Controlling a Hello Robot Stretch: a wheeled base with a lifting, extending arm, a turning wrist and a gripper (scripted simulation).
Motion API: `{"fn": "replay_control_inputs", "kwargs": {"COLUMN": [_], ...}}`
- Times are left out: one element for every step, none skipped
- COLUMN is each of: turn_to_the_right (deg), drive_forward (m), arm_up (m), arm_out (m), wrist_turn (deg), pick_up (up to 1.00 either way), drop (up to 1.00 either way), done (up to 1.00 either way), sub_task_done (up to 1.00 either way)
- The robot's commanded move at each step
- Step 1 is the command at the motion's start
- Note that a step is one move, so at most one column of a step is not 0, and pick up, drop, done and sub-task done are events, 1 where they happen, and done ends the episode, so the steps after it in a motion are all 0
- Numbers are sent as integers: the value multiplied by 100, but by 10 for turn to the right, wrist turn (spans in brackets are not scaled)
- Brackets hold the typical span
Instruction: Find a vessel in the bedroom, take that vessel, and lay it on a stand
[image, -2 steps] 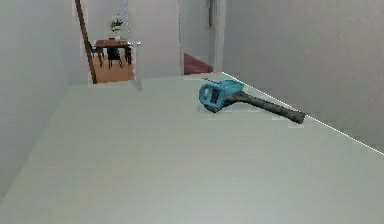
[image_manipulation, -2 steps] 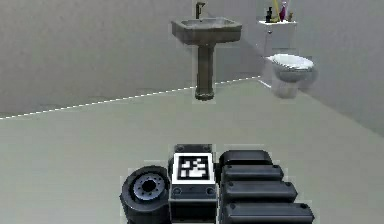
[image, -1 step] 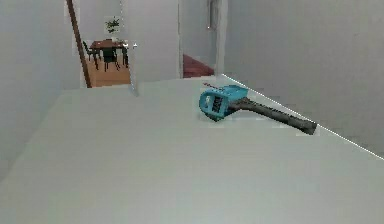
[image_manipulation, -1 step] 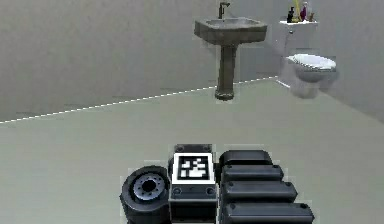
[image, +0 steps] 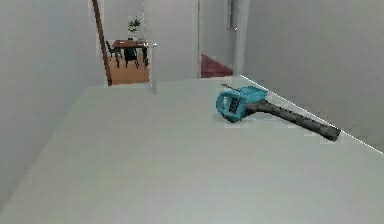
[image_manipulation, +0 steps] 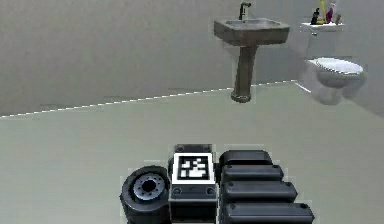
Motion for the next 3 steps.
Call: {"fn": "replay_control_inputs", "kwargs": {"turn_to_the_right": [0,0,-30], "drive_forward": [100,100,0], "arm_up": [0,0,0], "arm_out": [0,0,0], "wrist_turn": [0,0,0], "pick_up": [0,0,0], "drop": [0,0,0], "done": [0,0,0], "sub_task_done": [0,0,0]}}
